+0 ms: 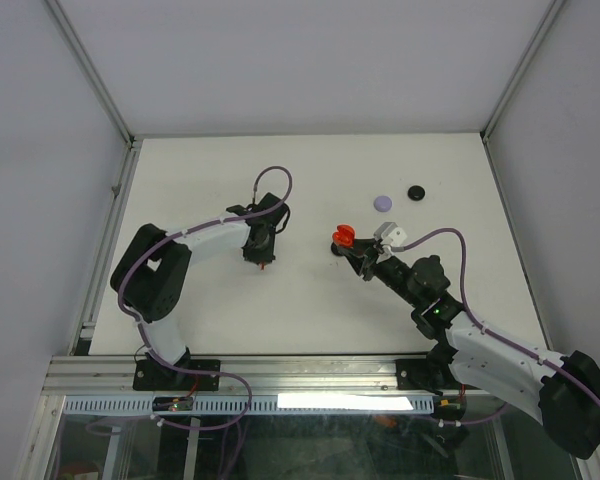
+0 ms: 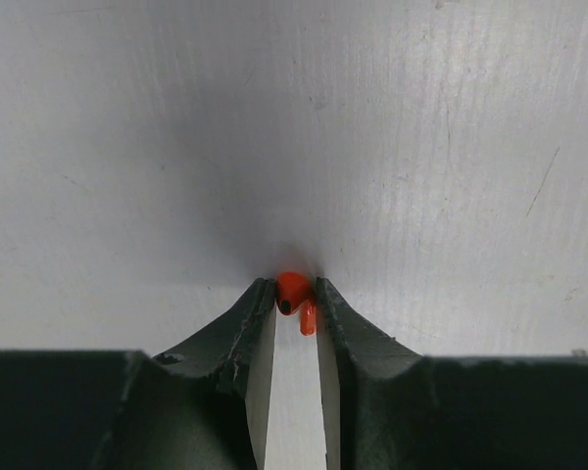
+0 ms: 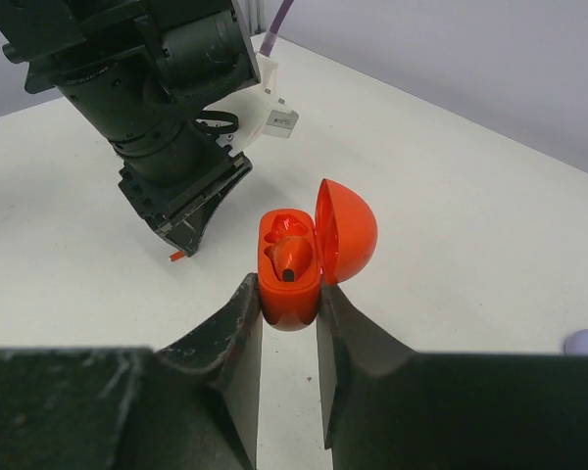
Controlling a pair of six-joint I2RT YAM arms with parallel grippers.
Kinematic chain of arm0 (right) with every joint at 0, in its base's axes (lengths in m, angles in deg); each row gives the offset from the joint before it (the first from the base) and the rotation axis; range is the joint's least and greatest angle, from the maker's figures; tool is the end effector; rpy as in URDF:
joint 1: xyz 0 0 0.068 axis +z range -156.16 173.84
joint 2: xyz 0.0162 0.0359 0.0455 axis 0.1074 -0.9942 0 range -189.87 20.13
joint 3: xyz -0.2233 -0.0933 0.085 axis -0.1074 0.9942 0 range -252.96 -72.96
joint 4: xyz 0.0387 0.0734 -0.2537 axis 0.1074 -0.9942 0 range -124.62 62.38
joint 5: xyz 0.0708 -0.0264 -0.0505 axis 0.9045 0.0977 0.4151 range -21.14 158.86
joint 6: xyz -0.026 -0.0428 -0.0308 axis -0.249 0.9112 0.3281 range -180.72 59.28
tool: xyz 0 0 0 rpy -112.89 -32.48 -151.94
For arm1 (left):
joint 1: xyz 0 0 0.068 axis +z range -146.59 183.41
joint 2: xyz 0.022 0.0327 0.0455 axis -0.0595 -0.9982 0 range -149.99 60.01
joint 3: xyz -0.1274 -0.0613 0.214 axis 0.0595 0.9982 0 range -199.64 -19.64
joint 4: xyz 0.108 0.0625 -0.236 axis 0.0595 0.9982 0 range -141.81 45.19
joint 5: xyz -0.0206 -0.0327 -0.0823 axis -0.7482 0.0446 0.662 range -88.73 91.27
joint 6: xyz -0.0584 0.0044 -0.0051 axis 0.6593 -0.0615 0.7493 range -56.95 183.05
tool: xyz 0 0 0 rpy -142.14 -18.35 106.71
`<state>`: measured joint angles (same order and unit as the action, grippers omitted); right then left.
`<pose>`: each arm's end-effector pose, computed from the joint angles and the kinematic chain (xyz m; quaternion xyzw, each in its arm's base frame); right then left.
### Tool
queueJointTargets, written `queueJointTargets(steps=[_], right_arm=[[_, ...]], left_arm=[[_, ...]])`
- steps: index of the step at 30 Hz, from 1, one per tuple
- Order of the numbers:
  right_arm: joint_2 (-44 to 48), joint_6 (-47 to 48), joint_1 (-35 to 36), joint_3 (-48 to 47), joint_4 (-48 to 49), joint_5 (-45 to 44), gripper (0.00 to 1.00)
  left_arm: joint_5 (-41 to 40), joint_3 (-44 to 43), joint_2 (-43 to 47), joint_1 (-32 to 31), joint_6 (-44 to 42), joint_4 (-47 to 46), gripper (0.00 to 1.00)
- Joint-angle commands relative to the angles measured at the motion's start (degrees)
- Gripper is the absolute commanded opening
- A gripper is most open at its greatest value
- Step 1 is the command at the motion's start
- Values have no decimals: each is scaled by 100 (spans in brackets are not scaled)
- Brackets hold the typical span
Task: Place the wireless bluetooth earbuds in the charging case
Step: Pick up the earbud from the center of the board.
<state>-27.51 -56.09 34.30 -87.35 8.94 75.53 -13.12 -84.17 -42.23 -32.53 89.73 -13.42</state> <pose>0.1581 0.1416 0.2154 -0.3018 0.6167 0.2614 0.6785 0.2777 -0.1881 0.1371 0.0644 0.9828 0.0438 0.1672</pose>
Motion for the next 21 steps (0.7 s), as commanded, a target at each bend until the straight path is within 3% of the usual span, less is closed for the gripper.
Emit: queueJointTargets(steps=[1, 10, 21], right_arm=[[96, -10, -21, -232, 172, -17, 0], [28, -10, -21, -321, 168, -17, 0], [-281, -71, -21, -563, 537, 470, 0]], left_arm=[[33, -108, -176, 11, 66, -187, 21], [107, -98, 675, 9, -64, -326, 13], [523, 142, 2651, 3, -321, -1581, 12]])
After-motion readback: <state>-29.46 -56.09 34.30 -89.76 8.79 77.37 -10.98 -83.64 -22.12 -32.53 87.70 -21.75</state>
